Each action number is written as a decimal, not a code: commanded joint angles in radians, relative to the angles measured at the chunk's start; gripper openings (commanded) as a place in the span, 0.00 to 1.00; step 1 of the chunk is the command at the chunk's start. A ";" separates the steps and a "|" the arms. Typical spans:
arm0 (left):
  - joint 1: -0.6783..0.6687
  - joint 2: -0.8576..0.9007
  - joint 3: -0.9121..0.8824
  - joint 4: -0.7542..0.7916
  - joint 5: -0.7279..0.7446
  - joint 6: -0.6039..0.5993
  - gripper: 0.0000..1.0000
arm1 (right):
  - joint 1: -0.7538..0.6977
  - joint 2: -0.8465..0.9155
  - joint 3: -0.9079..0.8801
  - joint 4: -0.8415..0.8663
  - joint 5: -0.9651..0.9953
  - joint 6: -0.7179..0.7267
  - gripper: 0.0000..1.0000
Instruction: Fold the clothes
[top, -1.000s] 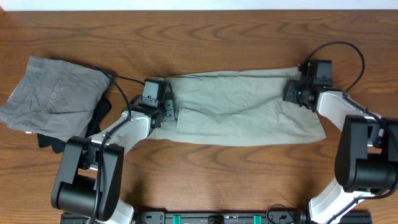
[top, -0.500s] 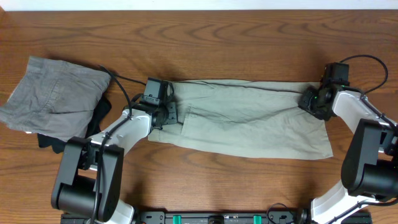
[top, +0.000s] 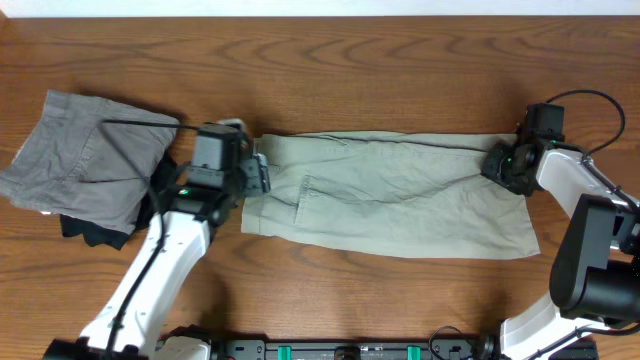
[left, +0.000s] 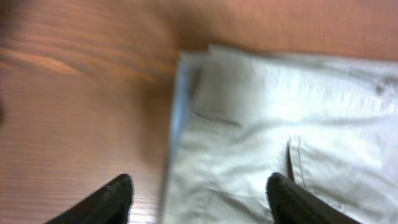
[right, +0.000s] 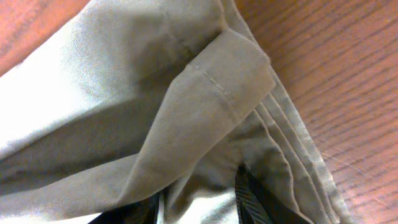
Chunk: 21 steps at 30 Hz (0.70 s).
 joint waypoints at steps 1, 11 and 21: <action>0.057 0.018 0.000 -0.009 0.016 0.045 0.74 | -0.035 0.095 -0.105 -0.047 0.079 -0.027 0.41; 0.160 0.232 0.000 0.002 0.325 0.131 0.76 | -0.035 0.094 -0.105 -0.042 0.073 -0.037 0.41; 0.160 0.435 0.000 0.003 0.448 0.149 0.76 | -0.035 0.094 -0.105 -0.043 0.073 -0.037 0.42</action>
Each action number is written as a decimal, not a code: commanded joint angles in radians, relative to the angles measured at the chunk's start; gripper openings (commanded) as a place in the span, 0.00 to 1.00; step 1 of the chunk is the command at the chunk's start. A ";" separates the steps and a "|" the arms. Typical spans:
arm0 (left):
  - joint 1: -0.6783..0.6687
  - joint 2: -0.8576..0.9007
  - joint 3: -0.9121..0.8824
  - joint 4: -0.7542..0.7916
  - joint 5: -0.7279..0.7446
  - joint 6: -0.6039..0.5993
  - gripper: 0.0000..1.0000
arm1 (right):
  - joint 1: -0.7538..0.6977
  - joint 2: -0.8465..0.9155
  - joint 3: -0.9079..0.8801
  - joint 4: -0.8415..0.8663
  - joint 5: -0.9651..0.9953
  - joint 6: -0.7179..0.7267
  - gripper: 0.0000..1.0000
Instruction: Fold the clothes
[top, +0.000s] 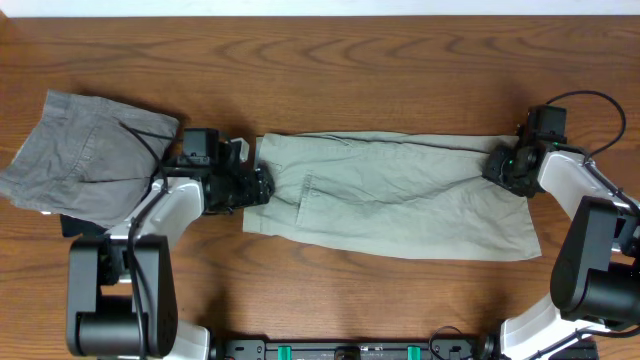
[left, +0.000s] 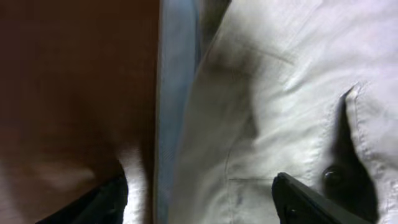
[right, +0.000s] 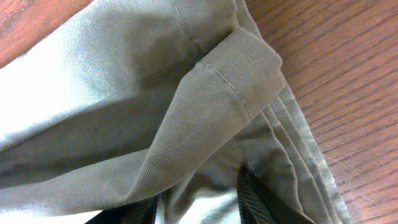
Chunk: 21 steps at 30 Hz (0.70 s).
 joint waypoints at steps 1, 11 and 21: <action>0.000 0.095 -0.011 -0.006 0.076 0.014 0.74 | -0.026 0.101 -0.097 -0.042 0.073 -0.003 0.42; 0.001 0.160 -0.011 0.026 0.245 0.023 0.22 | -0.026 0.101 -0.097 -0.045 0.070 -0.003 0.42; 0.006 0.093 0.001 0.005 0.188 0.022 0.06 | -0.026 0.084 -0.094 -0.045 0.038 -0.052 0.43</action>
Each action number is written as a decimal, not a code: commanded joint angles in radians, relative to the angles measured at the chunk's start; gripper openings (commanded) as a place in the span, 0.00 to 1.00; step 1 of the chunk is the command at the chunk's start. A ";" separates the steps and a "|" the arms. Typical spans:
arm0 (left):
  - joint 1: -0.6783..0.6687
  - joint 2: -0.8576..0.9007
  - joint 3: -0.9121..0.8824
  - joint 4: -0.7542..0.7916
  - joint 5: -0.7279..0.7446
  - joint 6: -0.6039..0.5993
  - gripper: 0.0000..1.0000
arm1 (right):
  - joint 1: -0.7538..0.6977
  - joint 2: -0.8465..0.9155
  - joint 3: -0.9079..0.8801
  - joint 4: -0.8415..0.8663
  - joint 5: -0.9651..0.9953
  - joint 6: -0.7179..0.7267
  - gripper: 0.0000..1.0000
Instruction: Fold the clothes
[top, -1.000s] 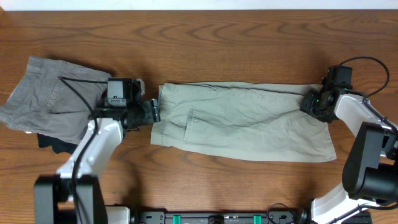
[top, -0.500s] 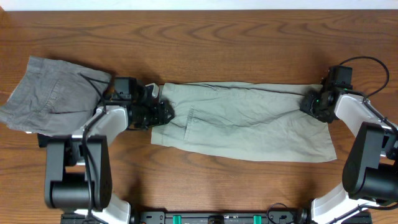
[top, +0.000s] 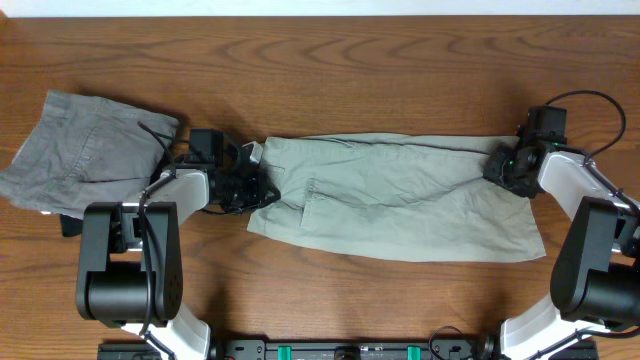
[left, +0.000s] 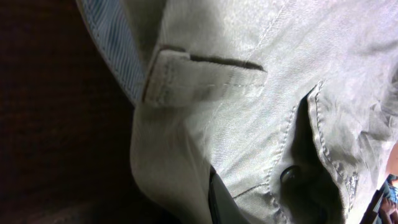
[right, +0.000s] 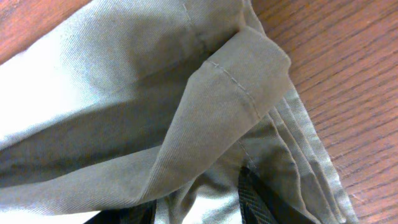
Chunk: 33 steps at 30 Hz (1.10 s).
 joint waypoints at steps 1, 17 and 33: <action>0.005 -0.052 -0.010 -0.050 -0.106 0.005 0.06 | -0.026 0.076 -0.090 -0.045 0.010 -0.042 0.44; 0.021 -0.401 0.062 -0.177 -0.244 0.005 0.06 | 0.138 -0.443 -0.064 -0.087 -0.563 -0.264 0.43; 0.021 -0.465 0.144 -0.222 -0.269 -0.002 0.06 | 0.584 -0.277 -0.067 0.073 -0.483 -0.159 0.33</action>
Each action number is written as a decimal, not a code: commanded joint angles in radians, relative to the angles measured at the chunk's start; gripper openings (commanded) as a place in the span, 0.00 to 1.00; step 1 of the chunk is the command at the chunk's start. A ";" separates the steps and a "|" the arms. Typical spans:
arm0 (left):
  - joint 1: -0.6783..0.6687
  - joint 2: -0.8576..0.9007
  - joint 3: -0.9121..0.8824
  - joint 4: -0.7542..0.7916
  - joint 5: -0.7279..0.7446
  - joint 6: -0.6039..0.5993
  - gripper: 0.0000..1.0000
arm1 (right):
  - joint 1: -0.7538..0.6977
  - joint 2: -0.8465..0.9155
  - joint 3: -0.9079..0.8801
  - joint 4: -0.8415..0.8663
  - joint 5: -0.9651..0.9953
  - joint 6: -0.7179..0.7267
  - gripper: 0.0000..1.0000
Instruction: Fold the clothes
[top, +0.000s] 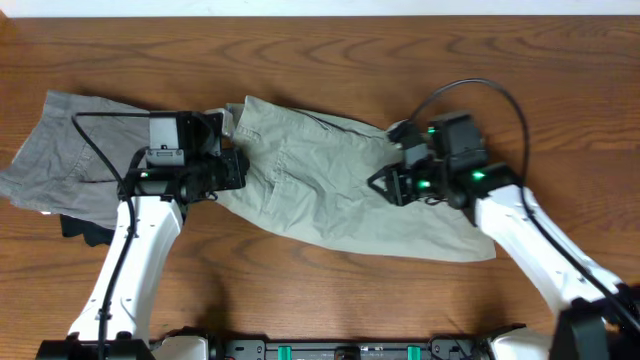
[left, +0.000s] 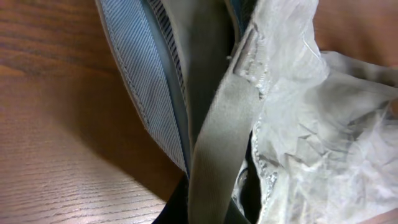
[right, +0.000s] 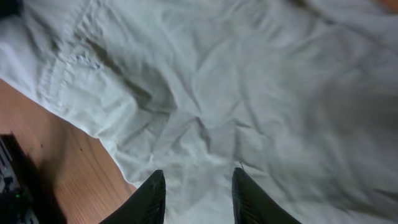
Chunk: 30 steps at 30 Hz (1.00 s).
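Observation:
Khaki trousers (top: 330, 190) lie crumpled and slanted across the middle of the table. My left gripper (top: 232, 168) is shut on their waist end. In the left wrist view the waistband (left: 211, 143) runs down between the left gripper (left: 211, 208), with the blue-grey lining (left: 137, 81) beside it. My right gripper (top: 383, 187) hovers over the middle of the trousers. In the right wrist view this gripper (right: 198, 196) is open, its dark fingertips (right: 154, 193) apart above wrinkled fabric (right: 249, 74) and holding nothing.
A folded grey garment (top: 70, 160) lies at the far left, with a dark garment (top: 85, 232) partly under it. The right arm's black cable (top: 480, 90) arches over the table (top: 330, 60). The trousers' leg end (top: 480, 245) lies at the lower right.
My right gripper has let go of the leg hem at the far right and is now open over the trousers' middle. The left gripper holds the waist end higher, and the trousers lie slanted and bunched.
First my left gripper was open above the waist end while the right was at the leg hem. The left then stood at the waistband edge, then shut on it. Now the right has released and the trousers are pulled leftwards and skewed.

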 joint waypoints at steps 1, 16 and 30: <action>0.005 -0.022 0.046 -0.008 -0.008 -0.002 0.06 | 0.054 0.064 0.004 0.043 0.018 0.050 0.33; 0.004 -0.022 0.153 -0.076 0.045 -0.026 0.06 | 0.220 0.374 0.004 0.346 0.015 0.186 0.32; -0.047 -0.063 0.159 -0.048 0.204 -0.113 0.06 | 0.342 0.505 0.004 0.591 0.043 0.306 0.34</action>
